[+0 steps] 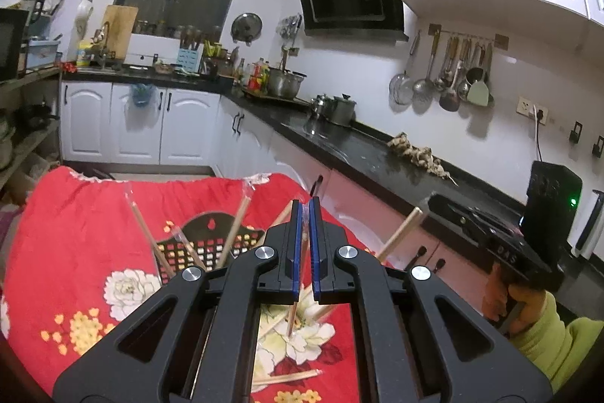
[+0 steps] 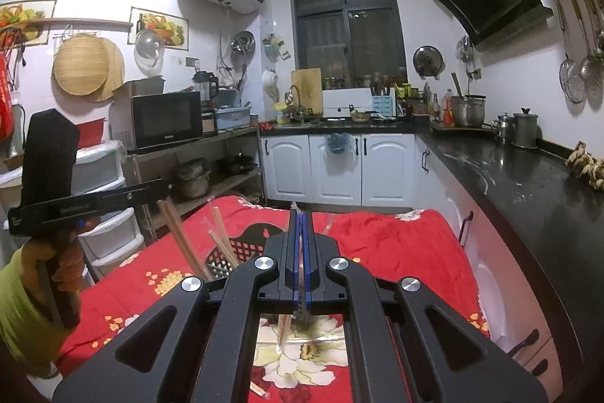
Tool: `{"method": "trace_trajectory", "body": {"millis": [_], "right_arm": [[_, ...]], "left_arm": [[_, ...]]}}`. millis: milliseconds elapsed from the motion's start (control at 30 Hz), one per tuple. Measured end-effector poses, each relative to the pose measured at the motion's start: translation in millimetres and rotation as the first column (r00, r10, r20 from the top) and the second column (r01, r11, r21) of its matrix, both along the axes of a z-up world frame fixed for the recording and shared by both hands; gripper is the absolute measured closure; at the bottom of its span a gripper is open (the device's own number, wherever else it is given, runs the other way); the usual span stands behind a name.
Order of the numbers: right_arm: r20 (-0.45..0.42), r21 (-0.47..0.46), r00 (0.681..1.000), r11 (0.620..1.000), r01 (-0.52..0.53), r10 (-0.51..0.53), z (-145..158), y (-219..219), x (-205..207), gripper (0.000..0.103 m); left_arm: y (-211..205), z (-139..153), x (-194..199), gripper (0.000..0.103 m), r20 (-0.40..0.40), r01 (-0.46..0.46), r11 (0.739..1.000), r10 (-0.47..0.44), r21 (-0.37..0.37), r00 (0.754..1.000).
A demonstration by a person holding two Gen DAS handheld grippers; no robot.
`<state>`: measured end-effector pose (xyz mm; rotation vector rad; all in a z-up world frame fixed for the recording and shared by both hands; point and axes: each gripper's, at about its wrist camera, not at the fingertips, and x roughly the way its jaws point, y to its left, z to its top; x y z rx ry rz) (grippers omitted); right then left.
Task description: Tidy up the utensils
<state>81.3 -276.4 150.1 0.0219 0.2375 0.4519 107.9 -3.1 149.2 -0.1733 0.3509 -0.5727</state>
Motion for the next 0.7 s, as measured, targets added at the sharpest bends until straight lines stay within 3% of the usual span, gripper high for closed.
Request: {"method": "trace_trajectory", "body": {"millis": [700], "right_arm": [[0.083, 0.049, 0.996, 0.998, -0.028, 0.024, 51.8, 28.2, 26.4, 0.101]], "left_arm": [[15.5, 62.0, 18.6, 0.101, 0.129, -0.07, 0.997, 0.075, -0.039, 0.989]]}}
